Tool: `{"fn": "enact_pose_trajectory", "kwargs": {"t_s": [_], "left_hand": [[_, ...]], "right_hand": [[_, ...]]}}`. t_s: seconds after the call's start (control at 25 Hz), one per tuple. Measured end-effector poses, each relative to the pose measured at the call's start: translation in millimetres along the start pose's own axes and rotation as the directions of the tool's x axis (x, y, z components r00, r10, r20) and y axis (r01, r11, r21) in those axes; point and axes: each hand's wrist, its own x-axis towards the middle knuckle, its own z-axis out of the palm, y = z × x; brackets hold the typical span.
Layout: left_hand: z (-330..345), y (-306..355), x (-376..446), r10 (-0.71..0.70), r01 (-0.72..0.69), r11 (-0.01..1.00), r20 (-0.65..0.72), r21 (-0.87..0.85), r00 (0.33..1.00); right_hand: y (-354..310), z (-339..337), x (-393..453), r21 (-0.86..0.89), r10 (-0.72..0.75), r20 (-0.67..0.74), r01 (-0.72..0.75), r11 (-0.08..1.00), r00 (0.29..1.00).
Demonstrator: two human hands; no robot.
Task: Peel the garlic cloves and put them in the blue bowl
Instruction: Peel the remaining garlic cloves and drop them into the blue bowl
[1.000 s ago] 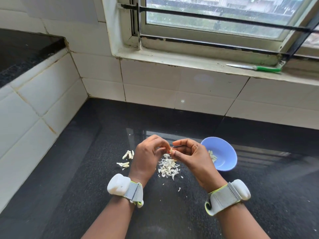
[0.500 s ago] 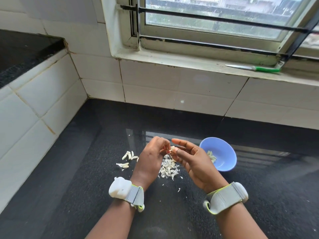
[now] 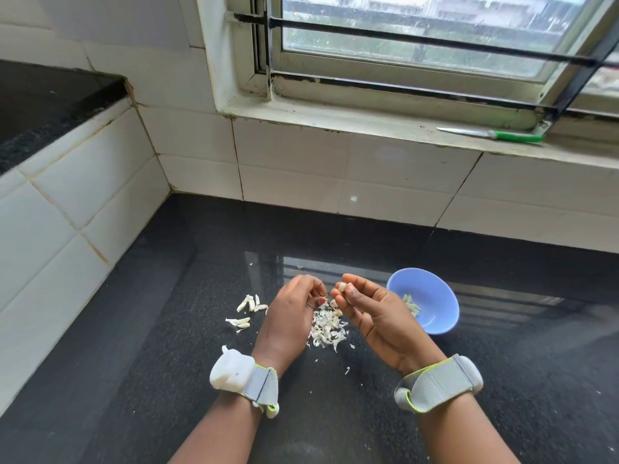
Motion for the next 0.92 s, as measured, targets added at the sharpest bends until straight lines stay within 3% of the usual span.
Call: {"fn": "enact_pose_trajectory", "kwargs": {"t_s": [0.2, 0.4, 0.64, 0.92], "left_hand": [[-3, 10, 5, -0.050, 0.041, 0.997, -0.141, -0.066, 0.989], [-6, 14, 9, 0.001, -0.016, 0.987, -0.087, -0.163, 0.996], [-9, 10, 12, 0.090, -0.092, 0.991, -0.021, -0.094, 0.996], [-10, 11, 10, 0.097, -0.104, 0.992, -0.082, -0.078, 0.992]], "right_hand": [[0, -2, 1, -0.037, -0.022, -0.014, 0.021, 0.999, 1.000], [-2, -1, -1, -0.143, -0.060, 0.013, 0.062, 0.988, 0.998], [-6, 2, -3, -0.371, -0.155, 0.068, 0.169, 0.913, 0.986], [-4, -1, -3, -0.381, -0.163, 0.092, 0.186, 0.906, 0.982]]}}
